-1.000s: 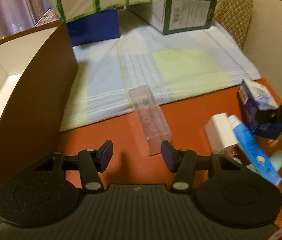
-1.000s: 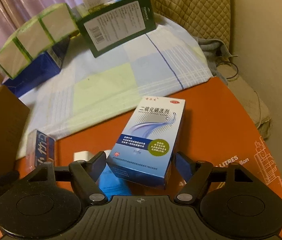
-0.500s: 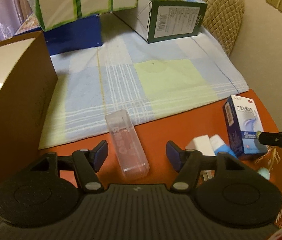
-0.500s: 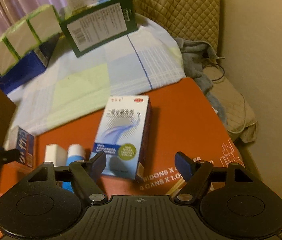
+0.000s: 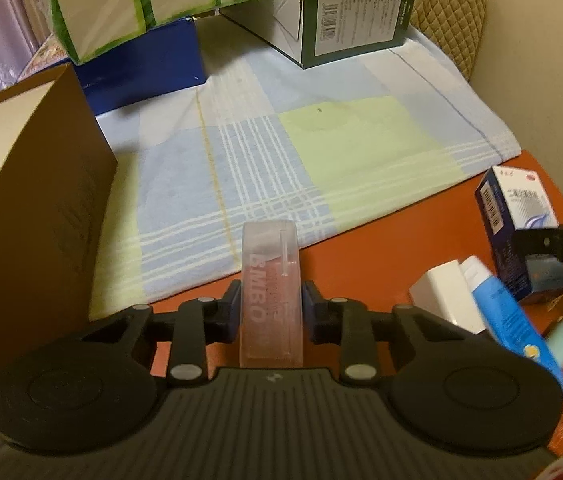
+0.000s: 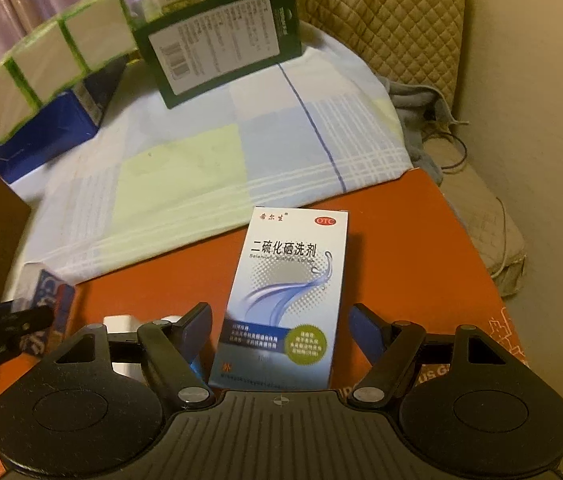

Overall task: Organize rigid objects
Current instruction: 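Grasp the clear plastic case with the left gripper while the right gripper grasps the blue-white medicine box, then carry the clear case and medicine box into the brown box and release both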

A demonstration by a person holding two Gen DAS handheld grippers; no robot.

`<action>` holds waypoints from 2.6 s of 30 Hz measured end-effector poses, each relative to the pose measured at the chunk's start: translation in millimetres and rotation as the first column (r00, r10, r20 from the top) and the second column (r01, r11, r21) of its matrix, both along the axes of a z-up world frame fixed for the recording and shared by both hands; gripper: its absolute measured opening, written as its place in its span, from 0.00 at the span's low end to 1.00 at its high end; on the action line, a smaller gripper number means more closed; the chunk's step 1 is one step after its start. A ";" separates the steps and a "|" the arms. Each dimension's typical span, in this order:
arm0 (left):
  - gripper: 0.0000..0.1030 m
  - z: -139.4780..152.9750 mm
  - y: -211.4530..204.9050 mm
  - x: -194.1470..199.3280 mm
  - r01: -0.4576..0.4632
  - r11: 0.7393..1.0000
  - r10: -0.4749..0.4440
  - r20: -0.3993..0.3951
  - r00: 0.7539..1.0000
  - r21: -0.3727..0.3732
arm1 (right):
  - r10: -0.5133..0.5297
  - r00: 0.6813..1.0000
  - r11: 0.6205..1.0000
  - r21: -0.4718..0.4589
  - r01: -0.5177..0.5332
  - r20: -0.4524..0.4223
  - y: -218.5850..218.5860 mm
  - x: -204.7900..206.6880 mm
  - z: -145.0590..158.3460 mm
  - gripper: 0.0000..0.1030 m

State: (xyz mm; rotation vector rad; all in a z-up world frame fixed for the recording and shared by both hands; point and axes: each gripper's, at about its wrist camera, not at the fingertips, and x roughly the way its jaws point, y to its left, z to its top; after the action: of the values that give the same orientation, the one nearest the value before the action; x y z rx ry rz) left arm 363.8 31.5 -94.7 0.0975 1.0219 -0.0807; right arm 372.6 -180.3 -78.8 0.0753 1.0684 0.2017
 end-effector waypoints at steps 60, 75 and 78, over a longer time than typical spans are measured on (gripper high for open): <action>0.25 148.8 188.6 -102.2 -0.084 0.996 0.086 0.307 0.948 -0.019 | 0.397 0.873 0.897 0.084 -0.435 0.284 248.6 -110.9 120.7 0.58; 0.25 133.5 279.4 -66.0 -0.107 0.994 0.102 0.254 0.962 0.005 | 0.442 0.860 0.877 0.076 -0.474 0.255 360.2 -94.4 105.3 0.58; 0.25 124.3 290.1 -52.2 -0.101 0.995 0.097 0.229 0.968 0.003 | 0.444 0.866 0.883 0.051 -0.466 0.229 376.4 -84.7 93.5 0.58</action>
State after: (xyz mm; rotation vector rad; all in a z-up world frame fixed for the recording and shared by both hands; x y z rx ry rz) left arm 311.6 321.6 29.7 0.0674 0.7952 0.0293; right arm 287.9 196.1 14.7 -0.1066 0.8474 0.6827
